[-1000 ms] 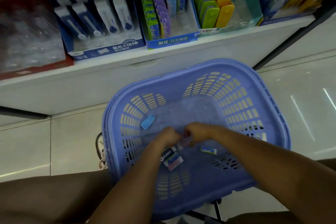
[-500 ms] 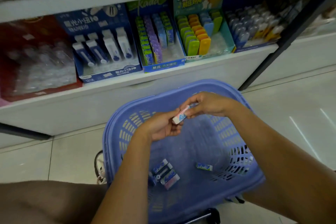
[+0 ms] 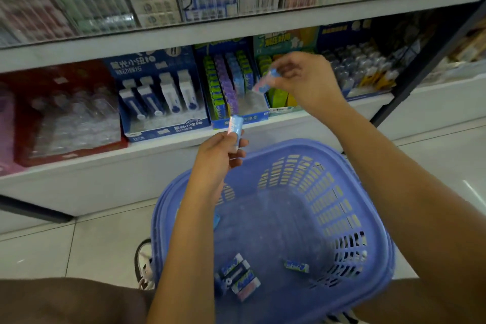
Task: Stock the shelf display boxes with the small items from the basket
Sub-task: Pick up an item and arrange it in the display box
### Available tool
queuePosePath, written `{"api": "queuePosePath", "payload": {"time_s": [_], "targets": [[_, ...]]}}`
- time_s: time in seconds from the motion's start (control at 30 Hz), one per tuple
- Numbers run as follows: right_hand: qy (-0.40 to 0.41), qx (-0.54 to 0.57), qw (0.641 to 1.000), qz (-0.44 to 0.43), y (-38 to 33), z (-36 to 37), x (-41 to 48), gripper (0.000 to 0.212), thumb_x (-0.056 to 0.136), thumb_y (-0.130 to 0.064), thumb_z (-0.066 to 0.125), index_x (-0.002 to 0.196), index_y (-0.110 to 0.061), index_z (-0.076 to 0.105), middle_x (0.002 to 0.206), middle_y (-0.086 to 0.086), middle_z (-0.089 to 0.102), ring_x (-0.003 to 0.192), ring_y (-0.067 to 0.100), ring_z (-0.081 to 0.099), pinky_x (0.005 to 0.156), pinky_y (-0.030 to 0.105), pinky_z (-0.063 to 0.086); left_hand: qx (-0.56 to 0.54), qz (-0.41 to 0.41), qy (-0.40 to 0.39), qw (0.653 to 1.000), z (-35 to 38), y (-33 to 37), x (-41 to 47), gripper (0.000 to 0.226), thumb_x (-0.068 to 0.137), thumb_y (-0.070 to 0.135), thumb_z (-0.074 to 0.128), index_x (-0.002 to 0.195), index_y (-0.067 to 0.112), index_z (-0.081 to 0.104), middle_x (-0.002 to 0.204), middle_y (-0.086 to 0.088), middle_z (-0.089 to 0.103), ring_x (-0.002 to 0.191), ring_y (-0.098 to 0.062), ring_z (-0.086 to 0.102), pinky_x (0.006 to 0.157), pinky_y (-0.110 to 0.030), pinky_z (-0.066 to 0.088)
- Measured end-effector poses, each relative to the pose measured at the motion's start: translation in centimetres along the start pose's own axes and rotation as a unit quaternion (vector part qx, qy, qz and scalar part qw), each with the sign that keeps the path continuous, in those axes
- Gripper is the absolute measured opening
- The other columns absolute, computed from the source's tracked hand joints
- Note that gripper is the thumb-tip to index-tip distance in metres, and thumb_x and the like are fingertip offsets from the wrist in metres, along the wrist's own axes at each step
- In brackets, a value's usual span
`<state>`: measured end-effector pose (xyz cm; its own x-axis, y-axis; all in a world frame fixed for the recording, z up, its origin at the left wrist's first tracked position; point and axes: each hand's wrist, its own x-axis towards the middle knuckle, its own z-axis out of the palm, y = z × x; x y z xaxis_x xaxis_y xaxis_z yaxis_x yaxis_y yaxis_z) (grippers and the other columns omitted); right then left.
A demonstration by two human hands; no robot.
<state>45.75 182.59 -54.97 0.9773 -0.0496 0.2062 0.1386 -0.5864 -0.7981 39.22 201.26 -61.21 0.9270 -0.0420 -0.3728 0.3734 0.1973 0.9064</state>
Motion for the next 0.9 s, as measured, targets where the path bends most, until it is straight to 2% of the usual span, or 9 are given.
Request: {"api": "queuePosePath", "payload": {"time_s": [0.13, 0.27, 0.4, 0.5, 0.6, 0.67, 0.73, 0.83, 0.9], "targets": [[-0.039, -0.097, 0.992, -0.068, -0.2, 2.8, 2.7, 0.020, 0.086, -0.017, 0.066, 0.105, -0.011, 0.070, 0.097, 0.004, 0.070, 0.082, 0.009, 0.062, 0.067, -0.003, 0.038, 0.010, 0.022, 0.045, 0.999, -0.9, 0.0, 0.2, 0.017, 0.098, 0.015, 0.048, 0.094, 0.016, 0.064, 0.085, -0.001, 0.069, 0.061, -0.007, 0.058, 0.055, -0.018, 0.048], [-0.094, -0.180, 0.976, -0.076, 0.1, 4.5, 4.3, 0.023, 0.087, -0.019, 0.065, 0.109, -0.012, 0.070, 0.106, 0.009, 0.069, 0.086, 0.012, 0.061, 0.074, 0.010, 0.039, -0.010, 0.025, 0.063, 0.998, -1.8, 0.3, 0.8, 0.016, 0.096, 0.015, 0.049, 0.094, 0.017, 0.065, 0.081, 0.001, 0.071, 0.062, -0.007, 0.059, 0.058, -0.019, 0.049], [-0.149, -0.192, 0.969, -0.045, -0.3, 4.4, 5.6, 0.027, 0.086, -0.021, 0.067, 0.112, -0.017, 0.069, 0.111, 0.003, 0.068, 0.086, 0.003, 0.055, 0.071, 0.006, 0.036, -0.017, 0.021, 0.063, 0.998, -2.0, 0.3, 1.2, 0.015, 0.096, 0.015, 0.050, 0.093, 0.017, 0.065, 0.078, 0.003, 0.072, 0.059, -0.004, 0.060, 0.056, -0.018, 0.050], [-0.181, -0.217, 0.958, -0.042, -0.5, 4.5, 6.0, 0.028, 0.086, -0.023, 0.067, 0.114, -0.018, 0.069, 0.115, 0.003, 0.068, 0.096, 0.010, 0.060, 0.075, 0.009, 0.038, -0.010, 0.018, 0.058, 0.998, -1.7, 0.3, 1.2, 0.016, 0.096, 0.015, 0.050, 0.091, 0.019, 0.064, 0.081, 0.001, 0.071, 0.064, -0.007, 0.060, 0.063, -0.021, 0.049], [-0.176, -0.216, 0.959, -0.049, -0.3, 4.7, 5.9, 0.027, 0.090, -0.020, 0.062, 0.116, -0.015, 0.068, 0.118, 0.005, 0.066, 0.101, 0.014, 0.059, 0.070, 0.000, 0.030, -0.009, 0.019, 0.043, 0.999, -1.3, 0.3, 1.2, 0.016, 0.097, 0.015, 0.050, 0.090, 0.021, 0.064, 0.085, 0.000, 0.071, 0.066, -0.009, 0.060, 0.065, -0.023, 0.050], [-0.159, -0.167, 0.973, -0.017, -0.2, 4.8, 5.7, 0.024, 0.086, -0.015, 0.066, 0.110, -0.012, 0.070, 0.111, 0.005, 0.068, 0.087, 0.008, 0.059, 0.063, -0.002, 0.037, -0.009, 0.022, 0.037, 0.999, -1.1, 0.3, 1.2, 0.016, 0.096, 0.016, 0.051, 0.089, 0.021, 0.064, 0.089, -0.001, 0.069, 0.069, -0.010, 0.061, 0.065, -0.023, 0.050], [-0.149, -0.101, 0.983, 0.026, -0.1, 4.6, 5.6, 0.021, 0.079, -0.012, 0.074, 0.101, -0.008, 0.072, 0.103, 0.009, 0.071, 0.076, 0.005, 0.060, 0.066, 0.003, 0.046, -0.005, 0.023, 0.038, 0.999, -1.0, 0.2, 1.2, 0.014, 0.096, 0.017, 0.053, 0.089, 0.021, 0.065, 0.090, 0.000, 0.066, 0.071, -0.010, 0.063, 0.064, -0.022, 0.051], [-0.165, -0.134, 0.975, 0.065, -0.6, 4.1, 6.3, 0.025, 0.075, -0.018, 0.079, 0.098, -0.011, 0.073, 0.102, 0.005, 0.072, 0.086, 0.011, 0.066, 0.081, 0.017, 0.051, -0.002, 0.022, 0.038, 0.999, -1.0, 0.0, 1.2, 0.011, 0.095, 0.019, 0.055, 0.099, 0.017, 0.065, 0.089, 0.001, 0.064, 0.072, -0.009, 0.063, 0.065, -0.020, 0.051], [-0.195, -0.150, 0.964, 0.096, -1.4, 3.8, 7.0, 0.026, 0.075, -0.016, 0.079, 0.100, -0.010, 0.073, 0.100, 0.003, 0.071, 0.079, 0.009, 0.066, 0.074, 0.012, 0.053, -0.001, 0.023, 0.036, 0.999, -1.0, 0.0, 1.2, 0.016, 0.095, 0.019, 0.056, 0.106, 0.012, 0.064, 0.085, 0.001, 0.065, 0.071, -0.009, 0.064, 0.066, -0.020, 0.052]]}}
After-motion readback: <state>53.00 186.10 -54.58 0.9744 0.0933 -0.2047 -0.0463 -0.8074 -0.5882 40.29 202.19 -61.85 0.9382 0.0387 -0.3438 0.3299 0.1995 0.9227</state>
